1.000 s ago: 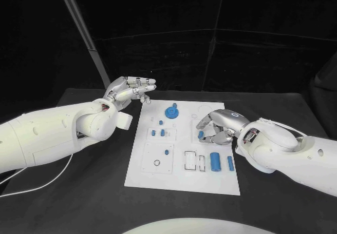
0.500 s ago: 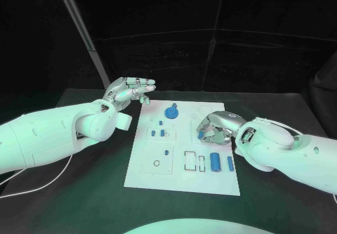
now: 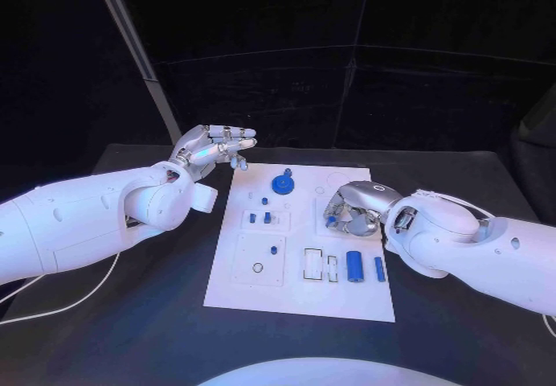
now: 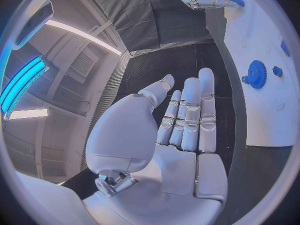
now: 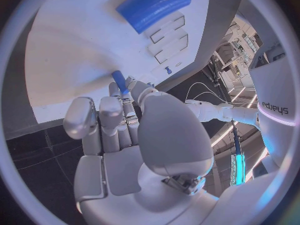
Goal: Assemble the parts on the task board
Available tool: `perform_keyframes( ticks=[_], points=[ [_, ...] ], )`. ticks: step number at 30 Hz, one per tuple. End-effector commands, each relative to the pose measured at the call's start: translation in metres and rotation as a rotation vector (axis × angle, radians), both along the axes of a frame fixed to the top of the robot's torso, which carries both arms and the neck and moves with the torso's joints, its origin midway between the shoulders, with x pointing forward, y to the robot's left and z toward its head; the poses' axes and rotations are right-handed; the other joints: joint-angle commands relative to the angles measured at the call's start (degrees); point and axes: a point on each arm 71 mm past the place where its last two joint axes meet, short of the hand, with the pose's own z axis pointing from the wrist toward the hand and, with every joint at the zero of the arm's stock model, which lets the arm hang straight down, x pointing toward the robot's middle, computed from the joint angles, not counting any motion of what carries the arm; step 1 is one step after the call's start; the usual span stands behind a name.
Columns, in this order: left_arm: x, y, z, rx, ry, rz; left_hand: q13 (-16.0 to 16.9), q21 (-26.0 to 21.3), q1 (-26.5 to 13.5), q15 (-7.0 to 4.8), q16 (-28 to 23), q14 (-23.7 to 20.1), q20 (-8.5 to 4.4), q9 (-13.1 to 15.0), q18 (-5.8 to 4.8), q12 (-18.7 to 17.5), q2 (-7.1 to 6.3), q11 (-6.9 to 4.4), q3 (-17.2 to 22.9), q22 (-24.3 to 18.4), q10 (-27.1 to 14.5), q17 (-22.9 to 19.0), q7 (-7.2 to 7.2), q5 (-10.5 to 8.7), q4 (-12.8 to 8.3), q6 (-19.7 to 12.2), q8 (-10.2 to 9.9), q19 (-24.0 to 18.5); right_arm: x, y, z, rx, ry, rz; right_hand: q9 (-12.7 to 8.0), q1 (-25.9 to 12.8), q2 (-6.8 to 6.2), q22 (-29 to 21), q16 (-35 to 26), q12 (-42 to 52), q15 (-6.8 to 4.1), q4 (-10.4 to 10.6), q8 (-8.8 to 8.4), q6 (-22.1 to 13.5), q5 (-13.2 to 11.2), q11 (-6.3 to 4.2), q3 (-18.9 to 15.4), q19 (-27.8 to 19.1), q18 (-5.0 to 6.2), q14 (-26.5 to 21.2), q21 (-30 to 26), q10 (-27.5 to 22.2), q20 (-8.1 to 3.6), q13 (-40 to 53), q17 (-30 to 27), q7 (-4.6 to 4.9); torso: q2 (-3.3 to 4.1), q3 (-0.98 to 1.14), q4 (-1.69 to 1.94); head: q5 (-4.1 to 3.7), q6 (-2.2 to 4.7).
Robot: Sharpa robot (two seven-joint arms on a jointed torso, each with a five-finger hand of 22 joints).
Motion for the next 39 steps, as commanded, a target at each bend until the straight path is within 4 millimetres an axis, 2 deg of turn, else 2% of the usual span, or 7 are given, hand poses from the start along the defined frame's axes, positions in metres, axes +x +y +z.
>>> perform_keyframes(
  ticks=[1,9,16,19,28,33,39],
  points=[
    [0.0,-0.001,0.001,-0.009,0.0,-0.012,-0.09,-0.1,0.0,0.16,-0.26,-0.44,0.01,-0.07,0.32,0.29,0.62,-0.11,-0.32,-0.05,-0.4,-0.05,0.11,-0.22,-0.07,-0.3,-0.23,-0.46,-0.001,0.002,-0.002,-0.042,-0.01,0.009,0.13,0.65,0.52,0.74,0.71,-0.17,-0.59,-0.28,0.42,0.91,-0.42,-0.33,1.12,0.63,-1.22,1.28,0.53,1.17,0.0,0.24,0.66,-0.1,-0.04,0.03,0.0,-0.03,-0.12],
    [0.0,-0.001,0.001,-0.008,0.002,-0.012,-0.09,-0.1,0.0,0.16,-0.26,-0.44,0.01,-0.07,0.32,0.29,0.62,-0.11,-0.32,-0.05,-0.4,-0.05,0.11,-0.22,-0.07,-0.3,-0.23,-0.46,-0.002,0.005,0.003,-0.01,-0.062,0.013,0.16,0.37,0.75,1.25,1.41,-0.82,-0.69,-0.74,0.56,1.98,-0.99,-0.46,3.19,0.73,-1.3,1.2,0.97,2.24,-0.17,0.29,1.09,-0.11,-0.09,0.02,-0.1,-0.1,-0.22],
    [0.0,-0.001,0.001,-0.008,0.003,-0.012,-0.09,-0.13,0.0,0.16,-0.25,-0.45,0.02,-0.06,0.32,0.32,0.64,-0.1,-0.37,-0.07,-0.44,-0.07,0.12,-0.22,-0.05,-0.3,-0.23,-0.45,-0.008,0.002,0.011,0.05,-0.088,0.019,0.06,0.08,0.51,1.39,1.61,-1.4,-0.61,-0.94,0.33,1.9,-0.99,-0.32,3.93,0.73,-1.32,1.14,1.11,2.1,-0.14,0.21,1.17,0.03,-0.15,0.0,-0.03,-0.16,-0.25],
    [0.0,0.0,0.0,-0.007,0.003,-0.011,-0.09,-0.14,0.0,0.17,-0.25,-0.45,0.02,-0.06,0.32,0.33,0.65,-0.1,-0.39,-0.08,-0.46,-0.08,0.13,-0.22,-0.05,-0.31,-0.23,-0.45,-0.009,0.001,0.018,0.085,-0.101,0.018,0.01,0.02,0.41,1.44,1.69,-1.68,-0.55,-1.1,0.2,1.84,-0.91,-0.25,4.35,0.7,-1.33,1.1,1.16,2.04,-0.1,0.18,1.19,0.11,-0.12,0.0,0.08,-0.22,-0.18],
    [0.0,0.001,0.0,-0.007,0.003,-0.008,-0.09,-0.14,0.0,0.17,-0.25,-0.45,0.02,-0.06,0.32,0.33,0.65,-0.1,-0.39,-0.08,-0.46,-0.08,0.13,-0.22,-0.05,-0.31,-0.23,-0.45,-0.017,0.005,0.041,0.199,-0.117,0.042,-0.07,0.0,0.24,1.66,1.99,-2.16,-0.43,-1.52,-0.04,1.78,-0.62,-0.09,5.23,0.71,-1.36,1.06,1.33,2.07,0.0,0.17,1.39,0.33,-0.01,0.0,-0.05,-0.06,-0.13],
    [0.0,0.0,0.0,-0.007,0.003,-0.009,-0.09,-0.14,0.0,0.17,-0.25,-0.45,0.02,-0.06,0.32,0.33,0.65,-0.1,-0.39,-0.08,-0.46,-0.08,0.13,-0.22,-0.05,-0.31,-0.23,-0.45,-0.023,0.021,0.046,0.268,-0.093,0.096,-0.11,0.02,0.13,1.85,2.23,-2.4,-0.36,-1.83,-0.16,1.8,-0.23,-0.01,5.73,0.75,-1.39,1.06,1.47,2.16,0.06,0.18,1.57,0.43,-0.03,-0.06,-0.05,0.16,-0.17],
    [0.0,-0.002,0.0,-0.009,0.002,-0.014,-0.09,-0.14,0.0,0.17,-0.25,-0.45,0.02,-0.06,0.32,0.33,0.65,-0.1,-0.39,-0.08,-0.46,-0.08,0.13,-0.22,-0.05,-0.31,-0.23,-0.45,-0.027,0.056,0.045,0.311,-0.044,0.192,-0.13,-0.13,0.04,1.85,2.3,-2.59,-0.31,-1.91,-0.26,1.76,0.08,0.08,5.92,0.71,-1.38,1.03,1.49,2.14,0.11,0.18,1.58,0.52,0.0,-0.06,0.08,0.55,-0.21]
  ],
)
